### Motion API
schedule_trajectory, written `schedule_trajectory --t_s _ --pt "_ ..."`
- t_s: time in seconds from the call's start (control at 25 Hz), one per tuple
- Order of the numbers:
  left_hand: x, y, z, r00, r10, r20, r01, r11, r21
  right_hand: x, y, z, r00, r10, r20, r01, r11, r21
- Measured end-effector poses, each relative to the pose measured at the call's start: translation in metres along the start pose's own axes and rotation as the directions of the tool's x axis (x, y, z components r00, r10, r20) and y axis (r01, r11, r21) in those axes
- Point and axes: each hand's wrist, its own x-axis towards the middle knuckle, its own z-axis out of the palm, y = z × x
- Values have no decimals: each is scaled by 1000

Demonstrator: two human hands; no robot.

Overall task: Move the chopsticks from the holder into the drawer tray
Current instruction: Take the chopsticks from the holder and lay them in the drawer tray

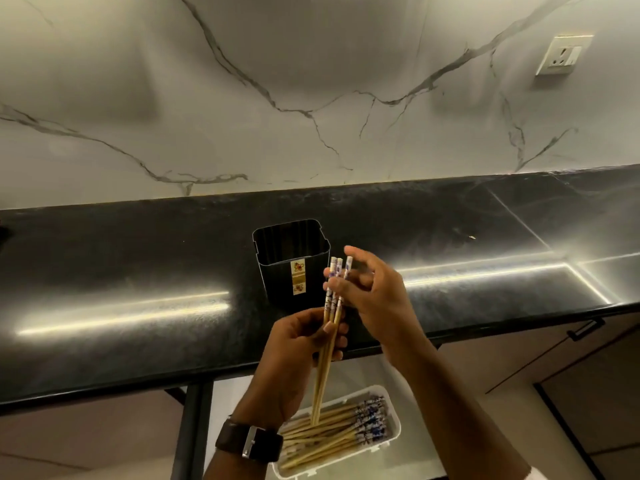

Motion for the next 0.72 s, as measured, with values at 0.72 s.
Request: schedule_trajectory --t_s 0.72 --pt "-21 -75 -59 951 54 -304 153 774 615 -3 113 -36 790 595 -146 -417 697 584"
